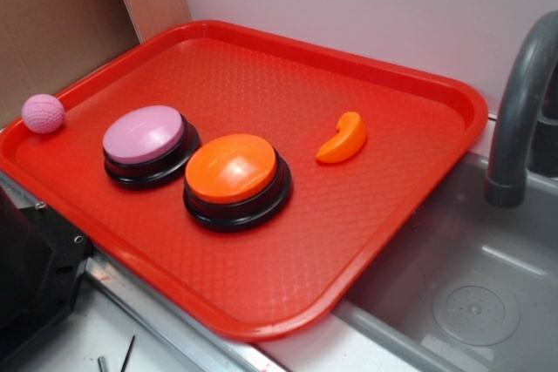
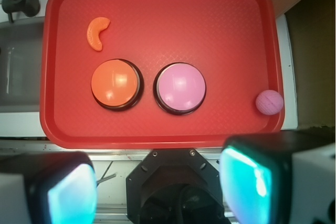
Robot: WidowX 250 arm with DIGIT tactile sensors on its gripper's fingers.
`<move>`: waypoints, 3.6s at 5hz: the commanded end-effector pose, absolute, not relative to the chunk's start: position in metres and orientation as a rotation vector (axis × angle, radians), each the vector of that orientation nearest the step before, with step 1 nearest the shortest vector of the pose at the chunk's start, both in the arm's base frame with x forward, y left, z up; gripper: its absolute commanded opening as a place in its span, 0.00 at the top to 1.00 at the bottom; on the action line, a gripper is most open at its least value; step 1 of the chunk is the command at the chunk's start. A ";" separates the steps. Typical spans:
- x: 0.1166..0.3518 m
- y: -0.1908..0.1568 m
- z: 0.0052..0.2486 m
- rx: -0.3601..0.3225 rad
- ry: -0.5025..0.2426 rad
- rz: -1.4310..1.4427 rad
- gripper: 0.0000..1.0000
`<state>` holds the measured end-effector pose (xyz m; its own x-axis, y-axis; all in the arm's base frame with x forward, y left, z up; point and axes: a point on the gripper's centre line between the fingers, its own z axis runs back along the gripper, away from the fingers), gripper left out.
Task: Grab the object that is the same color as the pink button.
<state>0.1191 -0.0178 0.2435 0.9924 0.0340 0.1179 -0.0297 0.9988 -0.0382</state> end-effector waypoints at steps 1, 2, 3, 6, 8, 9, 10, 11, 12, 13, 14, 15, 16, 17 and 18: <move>0.119 -0.018 0.244 -0.036 -0.119 0.032 0.00; 0.121 -0.006 0.234 -0.057 -0.158 0.224 0.00; 0.126 0.013 0.217 -0.113 -0.183 0.439 0.00; 0.124 0.071 0.138 0.018 -0.208 1.075 0.00; 0.118 0.096 0.106 0.099 -0.232 1.322 0.00; 0.120 0.112 0.090 0.174 -0.232 1.416 0.00; 0.125 0.128 0.077 0.231 -0.237 1.495 0.00; 0.132 0.139 0.067 0.275 -0.237 1.530 0.00; 0.134 0.150 0.060 0.301 -0.244 1.588 0.00; 0.138 0.155 0.054 0.332 -0.244 1.596 0.00; 0.138 0.163 0.045 0.342 -0.215 1.641 0.00; 0.138 0.167 0.038 0.361 -0.197 1.661 0.00; 0.137 0.172 0.034 0.383 -0.216 1.675 0.00; 0.137 0.171 0.033 0.384 -0.225 1.658 1.00; 0.138 0.171 0.032 0.401 -0.236 1.629 1.00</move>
<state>0.1440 0.1712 0.0261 -0.0549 0.9233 0.3801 -0.9892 -0.1021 0.1051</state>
